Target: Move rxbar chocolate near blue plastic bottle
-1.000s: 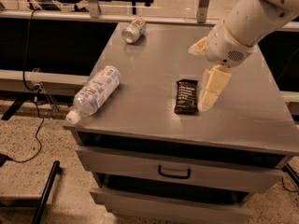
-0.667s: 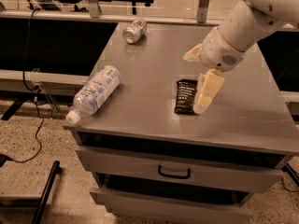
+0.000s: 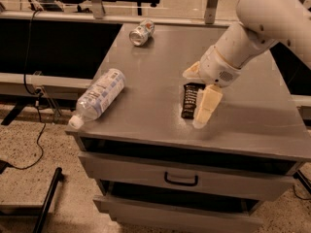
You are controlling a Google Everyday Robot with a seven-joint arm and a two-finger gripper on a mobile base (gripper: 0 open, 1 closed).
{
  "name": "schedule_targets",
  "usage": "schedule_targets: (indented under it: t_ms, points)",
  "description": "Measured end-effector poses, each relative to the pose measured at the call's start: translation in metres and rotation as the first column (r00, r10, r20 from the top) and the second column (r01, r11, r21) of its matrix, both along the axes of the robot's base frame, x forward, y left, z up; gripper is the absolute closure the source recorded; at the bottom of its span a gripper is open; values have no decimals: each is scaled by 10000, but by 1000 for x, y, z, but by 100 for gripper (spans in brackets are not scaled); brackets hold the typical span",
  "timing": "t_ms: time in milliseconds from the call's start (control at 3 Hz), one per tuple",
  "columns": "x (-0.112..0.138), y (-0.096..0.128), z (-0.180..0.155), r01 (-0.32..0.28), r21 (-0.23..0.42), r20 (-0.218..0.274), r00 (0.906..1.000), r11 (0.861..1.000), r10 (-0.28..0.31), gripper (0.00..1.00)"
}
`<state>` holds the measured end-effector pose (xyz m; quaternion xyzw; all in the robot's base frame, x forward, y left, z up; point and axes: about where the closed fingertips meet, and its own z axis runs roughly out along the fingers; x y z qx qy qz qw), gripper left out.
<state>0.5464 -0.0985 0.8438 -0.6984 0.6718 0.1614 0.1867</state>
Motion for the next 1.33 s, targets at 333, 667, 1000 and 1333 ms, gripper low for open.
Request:
schedule_targets:
  t_ms: [333, 667, 1000, 1333]
  points:
    - [3, 1, -14, 119, -181, -110, 9999, 9998, -121, 0]
    - [10, -6, -28, 550, -397, -230, 9982, 9977, -559, 0]
    - [26, -29, -27, 1470, -350, 39, 9891, 9885, -1469, 0]
    - [27, -28, -27, 1471, -348, 37, 9891, 9885, -1471, 2]
